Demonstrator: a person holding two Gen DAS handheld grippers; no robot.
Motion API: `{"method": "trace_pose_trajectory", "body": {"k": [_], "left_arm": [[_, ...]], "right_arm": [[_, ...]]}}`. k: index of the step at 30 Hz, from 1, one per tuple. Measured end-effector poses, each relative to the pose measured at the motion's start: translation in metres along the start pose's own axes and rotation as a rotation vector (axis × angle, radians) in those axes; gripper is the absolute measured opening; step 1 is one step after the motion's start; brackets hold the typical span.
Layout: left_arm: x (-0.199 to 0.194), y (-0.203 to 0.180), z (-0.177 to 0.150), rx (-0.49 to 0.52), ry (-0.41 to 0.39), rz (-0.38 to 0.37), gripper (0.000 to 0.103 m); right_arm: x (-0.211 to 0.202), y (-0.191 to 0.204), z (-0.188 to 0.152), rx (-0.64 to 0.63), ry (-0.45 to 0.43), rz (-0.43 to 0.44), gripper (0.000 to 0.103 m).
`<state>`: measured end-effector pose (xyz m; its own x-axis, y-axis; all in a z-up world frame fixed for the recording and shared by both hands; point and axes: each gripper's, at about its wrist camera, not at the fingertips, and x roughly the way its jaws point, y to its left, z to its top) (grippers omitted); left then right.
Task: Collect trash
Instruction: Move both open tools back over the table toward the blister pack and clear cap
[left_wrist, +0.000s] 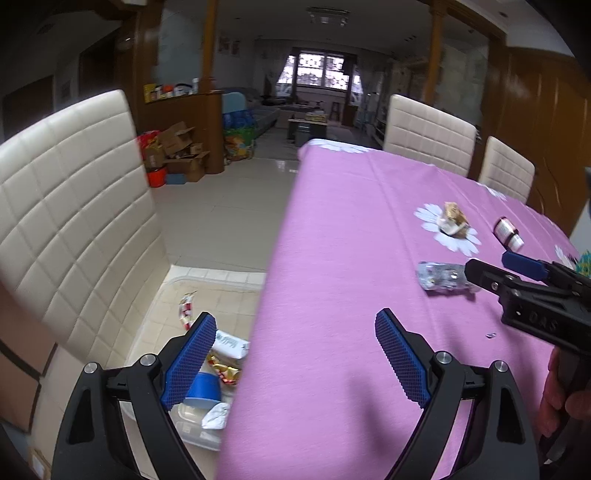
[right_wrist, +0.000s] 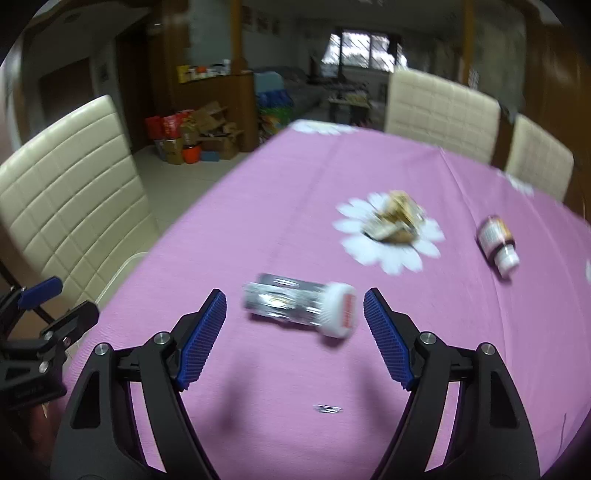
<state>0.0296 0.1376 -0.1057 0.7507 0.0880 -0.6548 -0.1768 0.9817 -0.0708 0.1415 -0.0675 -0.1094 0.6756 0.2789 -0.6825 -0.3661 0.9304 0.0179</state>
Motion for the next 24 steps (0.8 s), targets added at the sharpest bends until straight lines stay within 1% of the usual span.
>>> {"method": "trace_pose_trajectory", "body": {"k": [4, 11, 13, 14, 18, 19, 20, 21, 23, 24], "left_arm": [[0.004, -0.017, 0.003, 0.031, 0.003, -0.013, 0.086], [0.019, -0.043, 0.007, 0.073, 0.033, -0.037, 0.086], [0.023, -0.052, 0.010, 0.093, 0.037, -0.043, 0.086], [0.024, -0.056, 0.010, 0.100, 0.037, -0.044, 0.086], [0.032, -0.068, 0.015, 0.123, 0.046, -0.049, 0.086], [0.035, -0.070, 0.016, 0.124, 0.051, -0.051, 0.086], [0.038, -0.073, 0.018, 0.125, 0.059, -0.053, 0.086], [0.041, -0.075, 0.019, 0.125, 0.065, -0.056, 0.086], [0.046, -0.079, 0.021, 0.125, 0.078, -0.062, 0.086], [0.049, -0.081, 0.021, 0.127, 0.084, -0.063, 0.086]], "right_arm": [[0.010, -0.021, -0.002, 0.047, 0.028, -0.006, 0.068], [0.024, -0.033, -0.007, 0.069, 0.069, 0.025, 0.067], [0.029, -0.036, -0.006, 0.070, 0.077, 0.034, 0.062], [0.031, -0.038, -0.006, 0.072, 0.083, 0.039, 0.059], [0.042, -0.049, -0.004, 0.107, 0.103, 0.087, 0.057], [0.044, -0.052, -0.003, 0.113, 0.104, 0.103, 0.048], [0.045, -0.053, -0.003, 0.113, 0.105, 0.114, 0.036], [0.047, -0.054, -0.002, 0.103, 0.113, 0.115, 0.035], [0.051, -0.056, -0.004, 0.099, 0.122, 0.132, 0.023], [0.052, -0.058, -0.005, 0.102, 0.122, 0.135, 0.020]]}}
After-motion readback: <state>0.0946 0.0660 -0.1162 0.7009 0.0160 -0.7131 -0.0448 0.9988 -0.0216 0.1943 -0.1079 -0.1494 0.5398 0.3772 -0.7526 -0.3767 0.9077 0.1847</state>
